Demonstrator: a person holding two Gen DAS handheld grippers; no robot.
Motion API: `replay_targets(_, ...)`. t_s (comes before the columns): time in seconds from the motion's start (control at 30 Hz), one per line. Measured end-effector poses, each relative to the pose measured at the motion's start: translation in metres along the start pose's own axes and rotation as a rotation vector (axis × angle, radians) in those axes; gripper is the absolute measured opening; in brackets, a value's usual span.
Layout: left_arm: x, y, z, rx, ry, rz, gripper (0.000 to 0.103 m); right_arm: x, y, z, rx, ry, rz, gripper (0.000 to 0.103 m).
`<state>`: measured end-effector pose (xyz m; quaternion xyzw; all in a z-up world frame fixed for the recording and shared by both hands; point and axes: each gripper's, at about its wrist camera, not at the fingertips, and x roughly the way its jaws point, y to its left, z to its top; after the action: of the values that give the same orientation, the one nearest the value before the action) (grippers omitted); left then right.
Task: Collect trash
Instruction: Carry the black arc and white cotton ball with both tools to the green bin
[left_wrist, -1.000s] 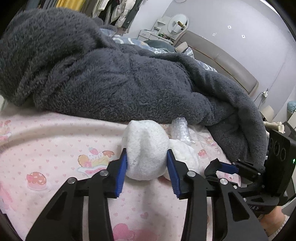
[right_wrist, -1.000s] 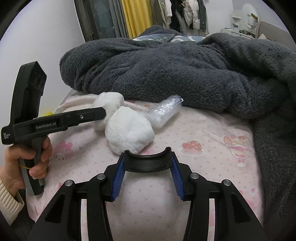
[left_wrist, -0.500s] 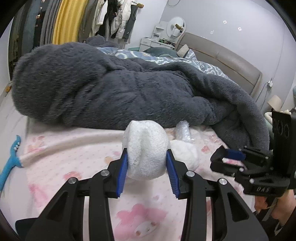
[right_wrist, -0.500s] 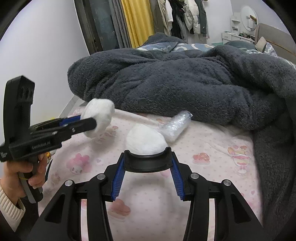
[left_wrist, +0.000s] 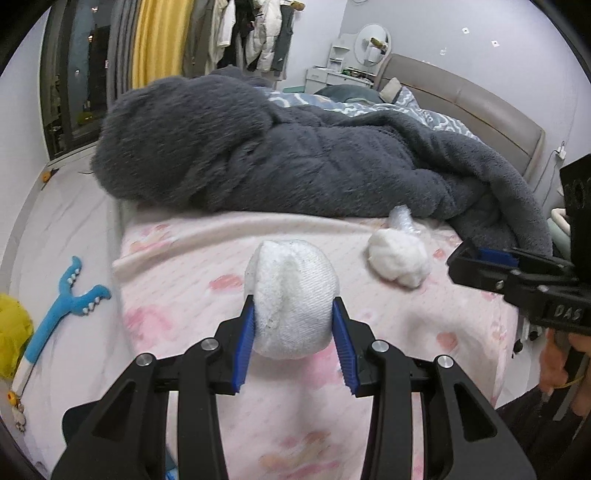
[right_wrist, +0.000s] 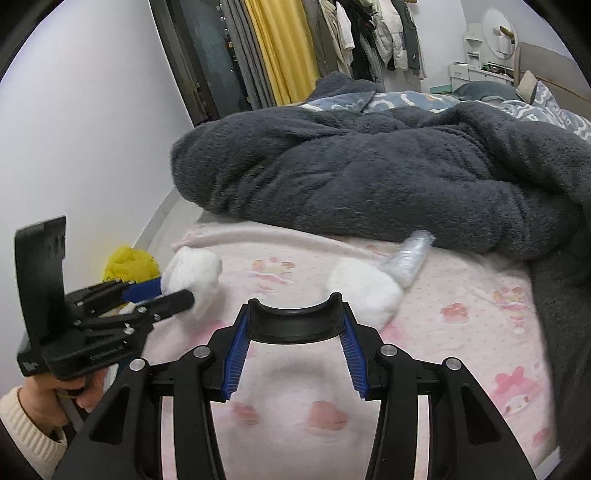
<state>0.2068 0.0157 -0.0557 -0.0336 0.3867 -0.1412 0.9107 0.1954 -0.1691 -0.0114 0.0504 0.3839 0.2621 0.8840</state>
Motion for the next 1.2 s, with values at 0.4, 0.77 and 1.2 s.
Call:
replay_targets(0.4,-0.036,0.051,-0.036,-0.060,0.025,0.104,0.043,0.020,0.068,0.000,-0.078,0.035,0.055,0.048)
replay_targets(0.77,-0.057,0.101,-0.070,-0.132,0.061,0.185,0.043,0.047,0.128,0.008,-0.124,0.050,0.135,0.048)
replay_targets(1.2,-0.053,0.170,-0.123,-0.302,0.193,0.233,0.044,0.089,0.205,0.000,-0.205,0.108,0.218,0.048)
